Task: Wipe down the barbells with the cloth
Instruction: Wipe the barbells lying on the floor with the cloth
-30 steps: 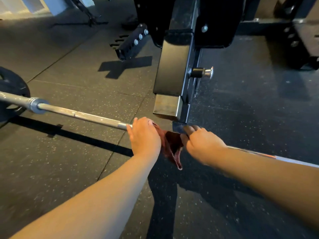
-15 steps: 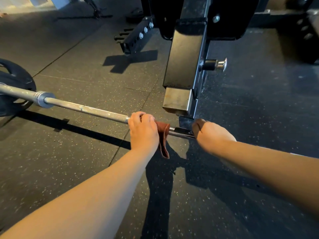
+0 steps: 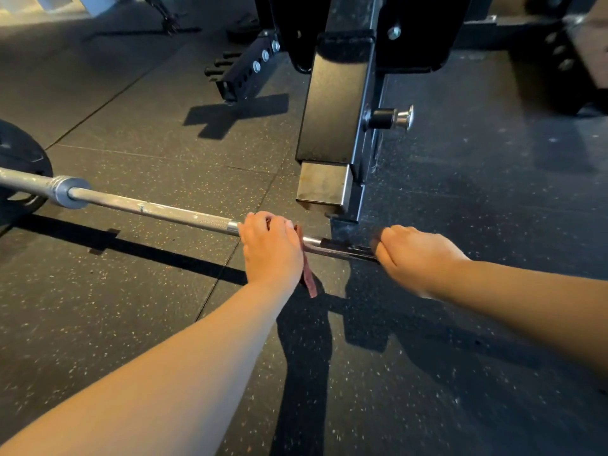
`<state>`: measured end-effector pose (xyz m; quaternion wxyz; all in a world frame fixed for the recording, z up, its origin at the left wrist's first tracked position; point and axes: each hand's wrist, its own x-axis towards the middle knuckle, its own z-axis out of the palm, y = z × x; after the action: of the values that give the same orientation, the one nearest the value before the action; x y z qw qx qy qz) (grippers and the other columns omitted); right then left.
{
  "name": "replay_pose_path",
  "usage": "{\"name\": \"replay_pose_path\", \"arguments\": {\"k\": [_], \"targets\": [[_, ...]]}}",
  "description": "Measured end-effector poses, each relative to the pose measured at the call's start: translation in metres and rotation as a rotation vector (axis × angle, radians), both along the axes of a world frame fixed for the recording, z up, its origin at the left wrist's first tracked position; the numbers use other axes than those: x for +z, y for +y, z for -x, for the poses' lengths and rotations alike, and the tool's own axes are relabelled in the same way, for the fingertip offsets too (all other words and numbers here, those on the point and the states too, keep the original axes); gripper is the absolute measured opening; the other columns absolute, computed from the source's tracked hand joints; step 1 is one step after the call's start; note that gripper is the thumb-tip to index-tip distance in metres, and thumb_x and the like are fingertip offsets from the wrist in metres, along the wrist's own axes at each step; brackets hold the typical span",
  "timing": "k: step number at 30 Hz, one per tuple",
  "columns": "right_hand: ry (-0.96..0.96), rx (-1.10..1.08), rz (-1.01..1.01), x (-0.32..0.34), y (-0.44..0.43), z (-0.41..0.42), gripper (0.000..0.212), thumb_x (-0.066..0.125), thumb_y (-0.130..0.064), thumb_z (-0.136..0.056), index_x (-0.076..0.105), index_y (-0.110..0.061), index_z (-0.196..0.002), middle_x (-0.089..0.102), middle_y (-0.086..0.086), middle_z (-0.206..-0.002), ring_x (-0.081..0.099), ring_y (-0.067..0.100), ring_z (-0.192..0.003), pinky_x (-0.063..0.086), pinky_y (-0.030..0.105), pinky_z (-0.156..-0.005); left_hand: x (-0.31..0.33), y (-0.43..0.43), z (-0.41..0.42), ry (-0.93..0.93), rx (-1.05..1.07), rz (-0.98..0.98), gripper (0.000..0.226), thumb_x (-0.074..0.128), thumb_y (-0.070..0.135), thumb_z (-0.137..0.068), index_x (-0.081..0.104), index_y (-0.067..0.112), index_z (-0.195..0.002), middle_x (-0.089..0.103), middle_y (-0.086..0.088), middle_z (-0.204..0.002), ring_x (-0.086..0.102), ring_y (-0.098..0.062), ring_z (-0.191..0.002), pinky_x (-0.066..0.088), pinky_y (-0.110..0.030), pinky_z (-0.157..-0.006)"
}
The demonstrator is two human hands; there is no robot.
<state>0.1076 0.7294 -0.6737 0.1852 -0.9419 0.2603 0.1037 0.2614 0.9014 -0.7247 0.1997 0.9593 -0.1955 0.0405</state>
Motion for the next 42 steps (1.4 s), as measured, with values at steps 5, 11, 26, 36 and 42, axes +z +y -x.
{"name": "replay_pose_path", "arguments": {"k": [5, 11, 26, 36, 42], "targets": [[0.063, 0.035, 0.009, -0.002, -0.015, 0.009, 0.027, 0.025, -0.032, -0.112, 0.050, -0.019, -0.112, 0.054, 0.003, -0.111, 0.056, 0.027, -0.103, 0.050, 0.047, -0.093, 0.015, -0.048, 0.061, 0.032, -0.265, -0.038, 0.048, 0.018, 0.039, -0.106, 0.060, 0.018, -0.103, 0.049, 0.001, -0.114, 0.038, -0.025, -0.124, 0.021, -0.047, -0.118], [0.076, 0.067, 0.010, -0.007, -0.021, 0.008, 0.029, 0.024, -0.032, -0.111, 0.050, -0.020, -0.105, 0.053, 0.001, -0.106, 0.055, 0.024, -0.097, 0.050, 0.047, -0.091, 0.016, -0.032, 0.042, 0.006, -0.541, -0.152, 0.038, 0.027, 0.037, -0.108, 0.061, 0.021, -0.107, 0.055, 0.006, -0.112, 0.044, -0.019, -0.118, 0.023, -0.045, -0.121], [0.077, 0.094, 0.118, -0.003, -0.012, 0.001, 0.030, 0.024, -0.030, -0.111, 0.051, -0.019, -0.102, 0.044, -0.002, -0.094, 0.049, 0.022, -0.087, 0.047, 0.040, -0.085, 0.011, -0.004, 0.017, 0.046, -0.570, -0.004, 0.053, 0.020, 0.042, -0.104, 0.064, 0.017, -0.117, 0.057, 0.000, -0.117, 0.045, -0.023, -0.114, 0.036, -0.040, -0.107], [-0.097, 0.133, 0.029, -0.004, 0.031, -0.031, 0.048, 0.033, -0.035, -0.108, 0.040, -0.016, -0.151, 0.045, 0.013, -0.151, 0.048, 0.032, -0.136, 0.041, 0.045, -0.110, 0.009, -0.002, 0.029, 0.011, -0.425, -0.098, 0.033, 0.055, 0.030, -0.099, 0.058, 0.014, -0.128, 0.043, -0.009, -0.145, 0.012, -0.041, -0.152, 0.006, -0.060, -0.125], [0.018, 0.157, -0.018, -0.003, 0.068, -0.056, 0.064, 0.015, -0.051, -0.105, 0.017, -0.017, -0.159, 0.028, 0.008, -0.162, 0.035, 0.025, -0.145, 0.031, 0.039, -0.120, 0.005, 0.036, -0.013, -0.083, -0.574, 0.025, 0.027, 0.042, 0.033, -0.105, 0.062, 0.021, -0.120, 0.054, 0.000, -0.123, 0.040, -0.027, -0.133, 0.022, -0.050, -0.122]]}}
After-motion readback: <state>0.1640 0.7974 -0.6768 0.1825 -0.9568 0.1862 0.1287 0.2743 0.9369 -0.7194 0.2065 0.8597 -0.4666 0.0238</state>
